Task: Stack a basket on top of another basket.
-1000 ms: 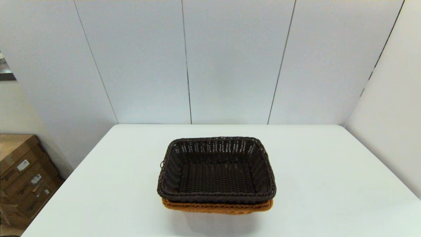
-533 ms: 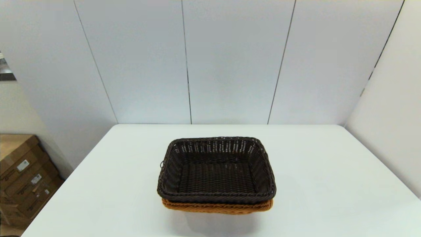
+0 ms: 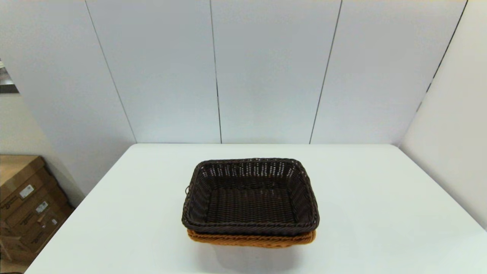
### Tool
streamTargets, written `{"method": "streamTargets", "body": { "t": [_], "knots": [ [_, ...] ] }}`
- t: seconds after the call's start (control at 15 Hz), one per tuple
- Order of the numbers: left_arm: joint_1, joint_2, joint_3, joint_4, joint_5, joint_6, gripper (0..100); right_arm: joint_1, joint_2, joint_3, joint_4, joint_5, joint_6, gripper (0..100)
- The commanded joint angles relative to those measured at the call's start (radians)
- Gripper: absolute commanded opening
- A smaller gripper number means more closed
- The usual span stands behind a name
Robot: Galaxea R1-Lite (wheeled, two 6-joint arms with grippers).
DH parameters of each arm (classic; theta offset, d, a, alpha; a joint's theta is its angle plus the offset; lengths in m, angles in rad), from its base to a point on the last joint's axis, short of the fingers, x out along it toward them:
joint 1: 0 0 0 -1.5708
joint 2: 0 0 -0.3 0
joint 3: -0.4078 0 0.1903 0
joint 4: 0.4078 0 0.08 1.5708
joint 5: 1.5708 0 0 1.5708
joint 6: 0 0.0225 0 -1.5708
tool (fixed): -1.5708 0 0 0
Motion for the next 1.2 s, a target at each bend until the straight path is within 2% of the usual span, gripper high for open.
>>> {"method": "streamTargets", "body": {
  "t": [0.07,0.33,1.2],
  "knots": [
    [0.001,-0.002,-0.001,0.001,0.001,-0.001,100,0.0,-0.017,0.194,-0.271,-0.014,-0.05,100],
    [0.001,-0.002,-0.001,0.001,0.001,-0.001,100,0.0,-0.017,0.23,-0.279,0.024,-0.036,100],
    [0.0,-0.002,-0.001,0.001,0.001,-0.001,100,0.0,-0.017,0.23,-0.279,0.027,-0.028,100]
  ]
}}
